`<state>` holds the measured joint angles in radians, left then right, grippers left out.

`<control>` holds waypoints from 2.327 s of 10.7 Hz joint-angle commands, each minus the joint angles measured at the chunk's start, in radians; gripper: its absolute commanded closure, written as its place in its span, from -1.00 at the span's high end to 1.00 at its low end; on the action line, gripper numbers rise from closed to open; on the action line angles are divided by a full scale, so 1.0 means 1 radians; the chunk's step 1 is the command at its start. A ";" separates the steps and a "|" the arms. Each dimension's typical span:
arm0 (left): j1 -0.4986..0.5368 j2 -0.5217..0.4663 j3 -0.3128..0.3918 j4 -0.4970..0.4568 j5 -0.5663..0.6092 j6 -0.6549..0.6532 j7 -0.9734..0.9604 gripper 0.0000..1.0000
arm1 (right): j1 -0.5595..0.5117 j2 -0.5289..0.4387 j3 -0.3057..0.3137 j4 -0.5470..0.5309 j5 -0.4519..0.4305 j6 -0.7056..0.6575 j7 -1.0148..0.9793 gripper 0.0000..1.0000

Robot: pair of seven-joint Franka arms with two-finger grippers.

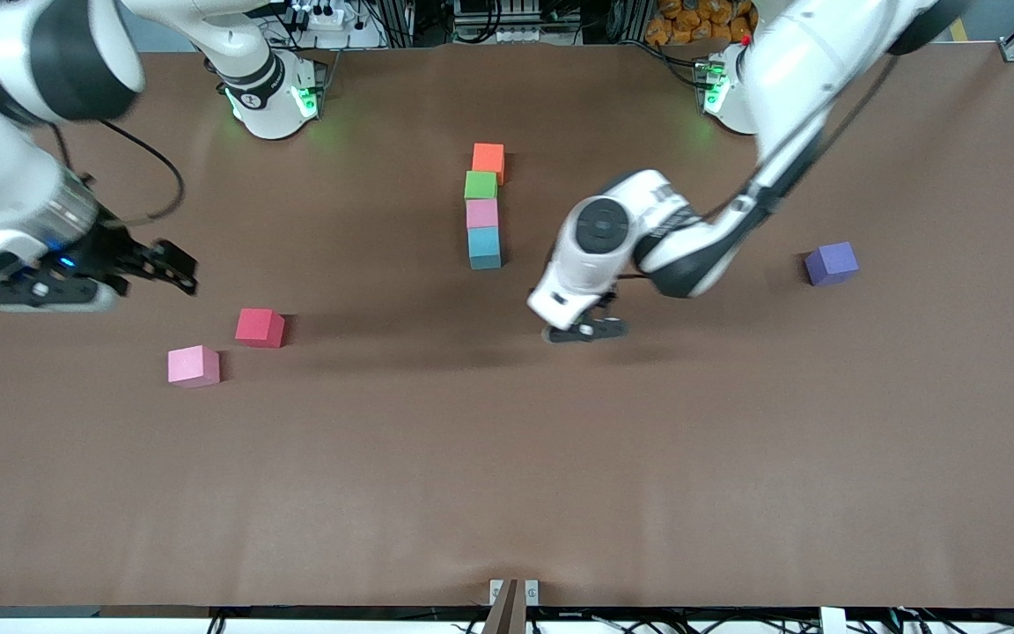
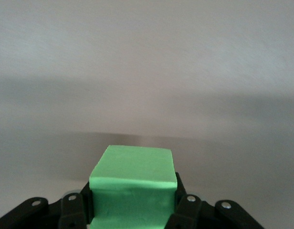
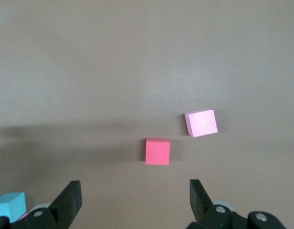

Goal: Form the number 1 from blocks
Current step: 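Lower the green cube beside the cyan cube and open the left gripper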

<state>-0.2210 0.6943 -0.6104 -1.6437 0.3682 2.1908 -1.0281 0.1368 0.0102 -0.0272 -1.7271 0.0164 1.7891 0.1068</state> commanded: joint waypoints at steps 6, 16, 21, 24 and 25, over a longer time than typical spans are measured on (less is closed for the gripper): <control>-0.323 0.180 0.192 0.269 -0.045 -0.017 -0.055 -1.00 | -0.065 0.024 0.009 0.139 -0.016 -0.099 -0.148 1.00; -0.402 0.211 0.193 0.268 -0.045 -0.017 -0.118 -1.00 | -0.037 0.030 -0.073 0.161 -0.015 -0.105 -0.147 1.00; -0.410 0.211 0.193 0.263 -0.031 -0.017 -0.118 0.98 | -0.040 0.034 -0.071 0.161 -0.001 -0.126 -0.144 1.00; -0.405 0.188 0.207 0.263 -0.029 -0.017 -0.121 1.00 | -0.043 0.033 -0.071 0.159 -0.001 -0.126 -0.145 1.00; -0.403 0.168 0.228 0.263 -0.025 -0.019 -0.122 1.00 | -0.043 0.028 -0.071 0.153 -0.001 -0.126 -0.147 1.00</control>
<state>-0.6115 0.8888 -0.4185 -1.3939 0.3464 2.1892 -1.1444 0.0902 0.0284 -0.0904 -1.6008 0.0150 1.6856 -0.0287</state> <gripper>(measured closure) 0.000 0.000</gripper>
